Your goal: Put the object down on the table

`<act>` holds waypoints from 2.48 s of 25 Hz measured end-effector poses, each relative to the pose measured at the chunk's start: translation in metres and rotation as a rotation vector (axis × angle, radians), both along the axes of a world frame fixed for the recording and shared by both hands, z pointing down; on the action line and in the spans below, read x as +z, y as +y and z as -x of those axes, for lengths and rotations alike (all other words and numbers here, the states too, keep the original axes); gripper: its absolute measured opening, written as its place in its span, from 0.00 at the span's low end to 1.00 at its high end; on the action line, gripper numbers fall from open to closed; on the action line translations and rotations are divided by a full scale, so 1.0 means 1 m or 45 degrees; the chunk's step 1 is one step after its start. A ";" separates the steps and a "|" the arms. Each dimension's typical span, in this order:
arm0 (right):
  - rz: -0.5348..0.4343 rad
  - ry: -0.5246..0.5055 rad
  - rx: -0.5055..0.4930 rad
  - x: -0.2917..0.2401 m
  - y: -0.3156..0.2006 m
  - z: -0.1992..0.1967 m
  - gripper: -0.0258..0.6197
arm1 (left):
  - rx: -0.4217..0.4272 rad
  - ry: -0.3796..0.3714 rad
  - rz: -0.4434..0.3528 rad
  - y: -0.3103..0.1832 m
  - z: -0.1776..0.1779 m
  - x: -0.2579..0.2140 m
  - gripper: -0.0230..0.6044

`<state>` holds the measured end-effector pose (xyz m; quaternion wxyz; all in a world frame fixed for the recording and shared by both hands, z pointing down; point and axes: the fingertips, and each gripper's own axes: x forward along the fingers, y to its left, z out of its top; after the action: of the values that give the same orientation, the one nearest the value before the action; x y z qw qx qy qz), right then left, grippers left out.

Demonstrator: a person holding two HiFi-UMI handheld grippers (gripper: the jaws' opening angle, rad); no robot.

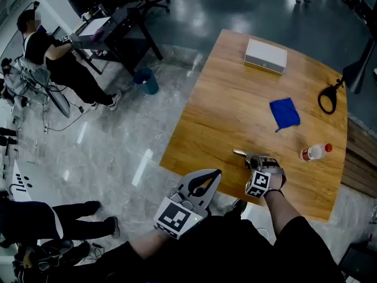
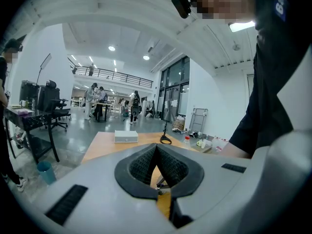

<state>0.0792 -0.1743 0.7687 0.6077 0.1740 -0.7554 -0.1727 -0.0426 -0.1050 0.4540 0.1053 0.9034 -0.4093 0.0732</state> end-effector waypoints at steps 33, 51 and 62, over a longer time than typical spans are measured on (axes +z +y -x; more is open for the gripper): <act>0.226 -1.470 0.581 -0.274 0.064 0.005 0.31 | 0.245 0.055 -0.080 0.000 -0.055 -0.025 0.04; 0.196 -1.882 0.437 -0.376 0.094 0.015 0.05 | 0.348 0.127 -0.176 0.023 -0.074 -0.062 0.04; 0.120 -1.889 0.425 -0.381 0.096 0.014 0.05 | 0.342 0.123 -0.147 0.023 -0.073 -0.057 0.04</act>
<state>0.0654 -0.0783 0.3876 -0.0342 0.3302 -0.9361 0.1161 0.0303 -0.0819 0.3966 0.0621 0.9571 -0.2825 0.0193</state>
